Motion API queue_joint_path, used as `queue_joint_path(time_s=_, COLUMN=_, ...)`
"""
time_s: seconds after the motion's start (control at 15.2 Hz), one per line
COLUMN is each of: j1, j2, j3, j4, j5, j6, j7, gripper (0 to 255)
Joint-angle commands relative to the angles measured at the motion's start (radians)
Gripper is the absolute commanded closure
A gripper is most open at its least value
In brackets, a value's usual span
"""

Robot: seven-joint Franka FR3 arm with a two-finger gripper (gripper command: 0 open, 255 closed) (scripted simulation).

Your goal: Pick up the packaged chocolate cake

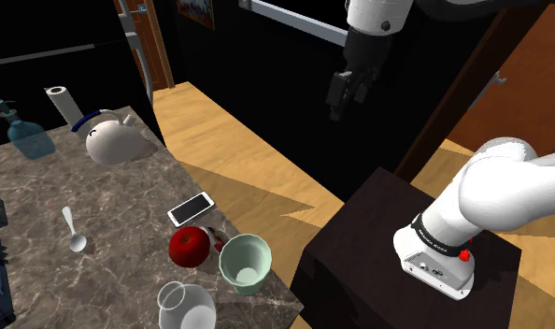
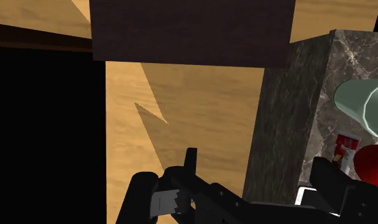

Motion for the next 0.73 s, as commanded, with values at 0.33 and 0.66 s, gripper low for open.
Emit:
queue_joint_path(time_s=0.33, j1=0.006, j2=0.159, j3=0.182, j4=0.0, j5=0.003, j6=0.152, j7=0.156, gripper=0)
queue_joint_path(time_s=0.66, j1=-0.016, j2=0.32, j3=0.322, j4=0.038, j5=-0.046, j6=0.254, j7=0.293, gripper=0)
